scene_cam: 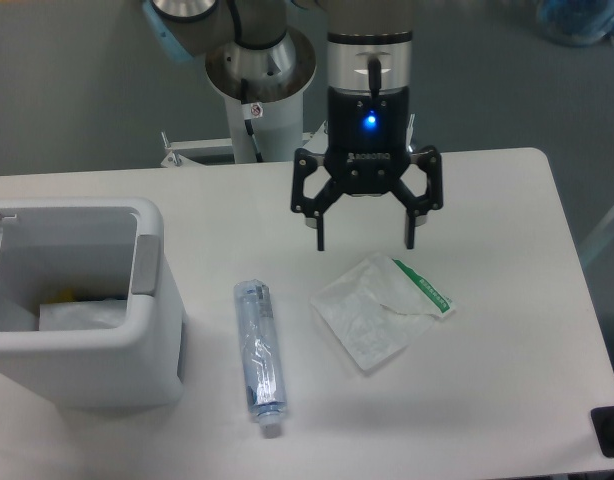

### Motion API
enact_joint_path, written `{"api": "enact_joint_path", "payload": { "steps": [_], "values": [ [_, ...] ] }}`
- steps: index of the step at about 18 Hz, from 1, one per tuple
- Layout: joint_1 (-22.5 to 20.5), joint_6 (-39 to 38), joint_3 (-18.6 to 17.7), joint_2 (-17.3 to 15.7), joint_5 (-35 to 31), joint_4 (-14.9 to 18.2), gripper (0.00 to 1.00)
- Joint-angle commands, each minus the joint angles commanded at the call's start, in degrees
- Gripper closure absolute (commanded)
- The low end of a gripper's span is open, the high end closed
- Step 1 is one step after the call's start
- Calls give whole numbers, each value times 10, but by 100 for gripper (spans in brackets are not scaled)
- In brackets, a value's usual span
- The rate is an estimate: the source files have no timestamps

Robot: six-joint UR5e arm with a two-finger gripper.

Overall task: Place the trash in the trash can
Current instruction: 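Move the gripper over the clear plastic bottle and lower toward it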

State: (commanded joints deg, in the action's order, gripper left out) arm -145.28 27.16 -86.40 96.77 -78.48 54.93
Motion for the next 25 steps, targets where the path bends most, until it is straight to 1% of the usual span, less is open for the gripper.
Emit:
{"api": "enact_joint_path", "payload": {
  "steps": [4,6,7,12,16,18,20,25],
  "values": [
    [1,-1,1,9,-2,1,0],
    [3,-11,-3,17,-2,-3,0],
    [4,-30,-7,20,-2,-6,0],
    [17,-33,-22,59,-2,-49,0],
    [25,-65,-21,82,-2,-52,0],
    [34,-62,-19,93,0,-52,0],
    [40,-64,-11,116,2,-52,0],
    [54,-69,32,196,1,-50,0]
  ]
}}
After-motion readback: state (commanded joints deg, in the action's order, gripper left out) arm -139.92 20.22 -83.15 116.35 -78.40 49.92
